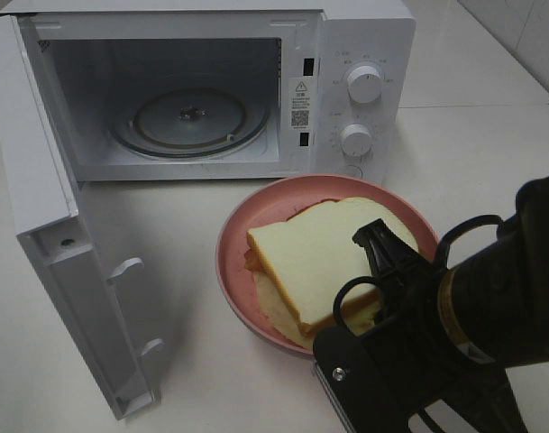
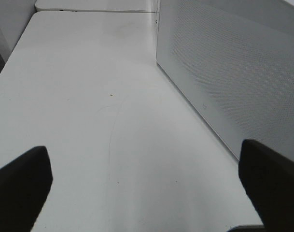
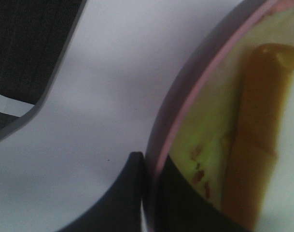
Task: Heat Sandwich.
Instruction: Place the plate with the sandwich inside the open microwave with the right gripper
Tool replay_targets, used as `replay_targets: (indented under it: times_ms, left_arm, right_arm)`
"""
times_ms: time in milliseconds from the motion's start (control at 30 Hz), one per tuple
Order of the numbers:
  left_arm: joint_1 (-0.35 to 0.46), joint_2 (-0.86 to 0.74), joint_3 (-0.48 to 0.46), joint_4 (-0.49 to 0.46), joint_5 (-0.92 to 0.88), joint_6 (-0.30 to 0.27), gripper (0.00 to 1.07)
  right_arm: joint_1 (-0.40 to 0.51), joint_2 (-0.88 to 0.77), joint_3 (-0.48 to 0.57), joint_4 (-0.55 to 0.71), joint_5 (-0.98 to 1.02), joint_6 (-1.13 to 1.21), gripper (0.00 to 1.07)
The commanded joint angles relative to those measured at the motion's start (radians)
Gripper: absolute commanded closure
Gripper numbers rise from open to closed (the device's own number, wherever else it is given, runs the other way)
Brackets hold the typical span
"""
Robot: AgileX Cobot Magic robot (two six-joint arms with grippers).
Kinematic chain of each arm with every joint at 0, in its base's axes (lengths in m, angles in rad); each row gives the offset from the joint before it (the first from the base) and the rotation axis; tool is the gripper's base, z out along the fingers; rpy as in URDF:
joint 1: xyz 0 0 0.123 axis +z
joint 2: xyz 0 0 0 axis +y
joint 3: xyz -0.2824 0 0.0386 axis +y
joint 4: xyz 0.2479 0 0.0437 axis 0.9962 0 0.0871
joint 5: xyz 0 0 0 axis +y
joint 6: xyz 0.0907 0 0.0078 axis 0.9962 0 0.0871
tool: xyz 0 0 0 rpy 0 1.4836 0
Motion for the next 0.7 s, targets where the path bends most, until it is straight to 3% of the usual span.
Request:
replay_targets:
  times_ms: [33, 300, 700]
  left_arm:
    - [0.001, -0.020, 0.002, 0.000, -0.009, 0.000, 0.09]
    - [0.001, -0.020, 0.002, 0.000, -0.009, 0.000, 0.09]
    - [0.001, -0.020, 0.002, 0.000, -0.009, 0.000, 0.09]
  right_arm:
    - [0.000, -0.008, -0.053, -0.003, -0.016, -0.057, 1.07]
    - [-0.005, 0.032, -0.116, 0.000, -0.014, -0.104, 1.07]
    - [-0.095, 0.208, -0.316, 0.034, -0.053, -0.229, 1.07]
